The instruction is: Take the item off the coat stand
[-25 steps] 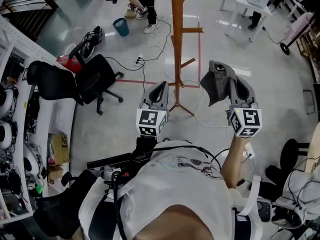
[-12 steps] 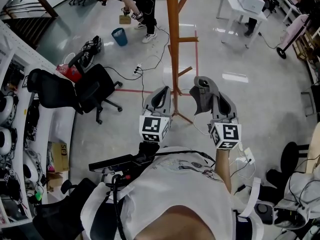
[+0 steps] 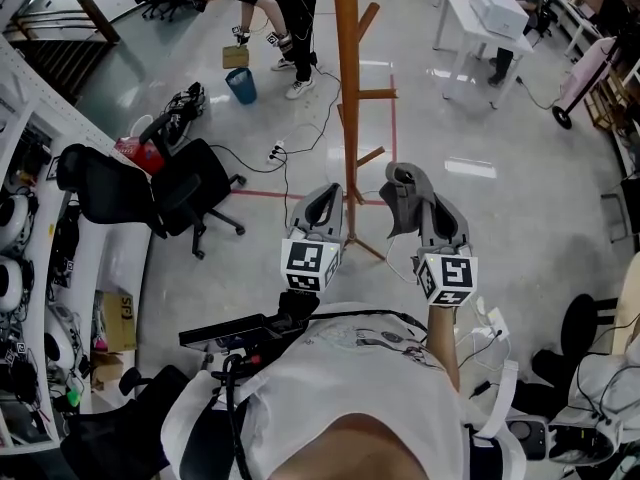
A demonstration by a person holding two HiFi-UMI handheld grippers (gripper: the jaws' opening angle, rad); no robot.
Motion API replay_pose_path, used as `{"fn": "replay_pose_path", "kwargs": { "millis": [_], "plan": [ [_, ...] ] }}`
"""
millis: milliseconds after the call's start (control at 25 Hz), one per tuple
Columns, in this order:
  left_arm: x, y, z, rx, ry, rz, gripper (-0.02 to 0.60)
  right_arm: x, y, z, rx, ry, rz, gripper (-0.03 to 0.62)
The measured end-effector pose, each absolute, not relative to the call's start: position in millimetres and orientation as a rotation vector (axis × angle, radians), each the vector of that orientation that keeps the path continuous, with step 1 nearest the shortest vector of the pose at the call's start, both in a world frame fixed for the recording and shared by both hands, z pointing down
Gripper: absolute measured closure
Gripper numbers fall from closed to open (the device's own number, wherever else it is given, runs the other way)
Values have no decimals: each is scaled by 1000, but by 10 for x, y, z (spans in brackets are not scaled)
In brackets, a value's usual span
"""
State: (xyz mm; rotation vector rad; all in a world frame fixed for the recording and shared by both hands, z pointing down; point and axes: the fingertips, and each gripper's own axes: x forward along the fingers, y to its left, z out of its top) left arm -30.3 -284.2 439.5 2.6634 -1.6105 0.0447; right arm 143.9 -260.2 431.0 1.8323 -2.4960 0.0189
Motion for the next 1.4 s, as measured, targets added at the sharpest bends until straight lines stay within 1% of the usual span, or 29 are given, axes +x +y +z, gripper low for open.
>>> {"fn": "replay_pose_path", "kwargs": {
  "millis": [1400],
  "plan": [
    [-343,-2751,4450,2650,-1614,72,578,1303,-2564,4304,1771,-2524,4,577]
  ]
}}
